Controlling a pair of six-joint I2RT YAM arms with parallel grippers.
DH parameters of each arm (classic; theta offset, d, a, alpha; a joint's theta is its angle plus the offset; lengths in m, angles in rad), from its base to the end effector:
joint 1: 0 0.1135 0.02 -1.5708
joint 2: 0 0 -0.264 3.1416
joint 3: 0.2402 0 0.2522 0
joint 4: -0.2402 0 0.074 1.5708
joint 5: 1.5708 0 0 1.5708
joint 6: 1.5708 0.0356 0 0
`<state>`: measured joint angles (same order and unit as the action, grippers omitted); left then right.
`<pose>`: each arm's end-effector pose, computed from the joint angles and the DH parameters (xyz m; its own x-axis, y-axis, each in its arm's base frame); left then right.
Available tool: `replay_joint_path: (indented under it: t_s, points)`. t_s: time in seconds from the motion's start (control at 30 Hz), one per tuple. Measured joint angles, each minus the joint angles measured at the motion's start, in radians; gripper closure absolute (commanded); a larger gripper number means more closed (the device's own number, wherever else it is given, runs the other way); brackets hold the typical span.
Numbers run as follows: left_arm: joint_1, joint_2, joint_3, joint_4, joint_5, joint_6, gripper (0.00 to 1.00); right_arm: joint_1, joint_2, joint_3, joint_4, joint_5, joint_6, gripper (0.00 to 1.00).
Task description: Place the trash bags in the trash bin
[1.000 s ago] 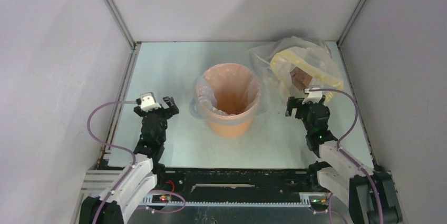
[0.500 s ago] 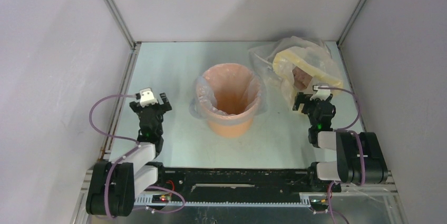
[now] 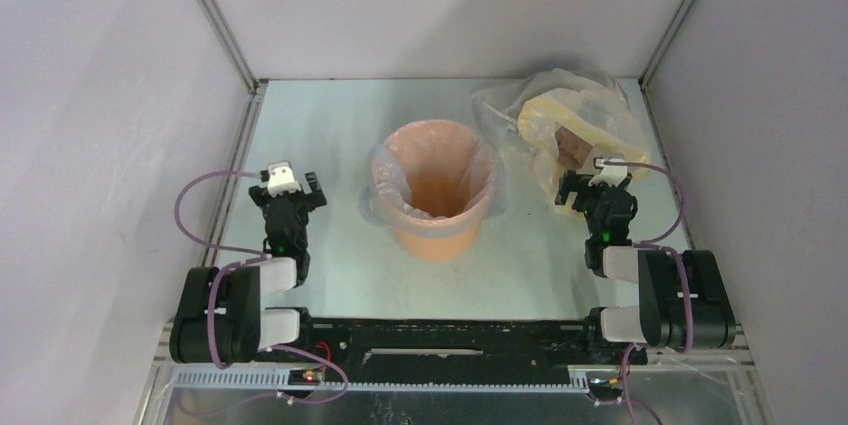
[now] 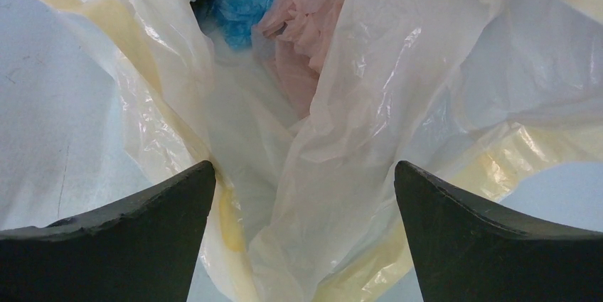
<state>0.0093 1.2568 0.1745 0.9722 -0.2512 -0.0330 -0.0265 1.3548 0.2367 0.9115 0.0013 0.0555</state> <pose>0.2141 0.0108 0.1645 -0.1014 -0.0329 -0.9943 -0.2595 0.9657 -0.0055 0.2317 -0.0062 0.1548 -0.2032 0.0609 -0.9772 0.0391 0.9978 0.0540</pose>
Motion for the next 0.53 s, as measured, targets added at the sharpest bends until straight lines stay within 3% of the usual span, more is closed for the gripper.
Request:
replay_joint_path:
  t_s: [0.53]
  points:
    - [0.009,0.000,0.000,0.036,-0.001,0.000,0.00,0.000,0.000,0.000,0.000,0.000,0.000,0.00]
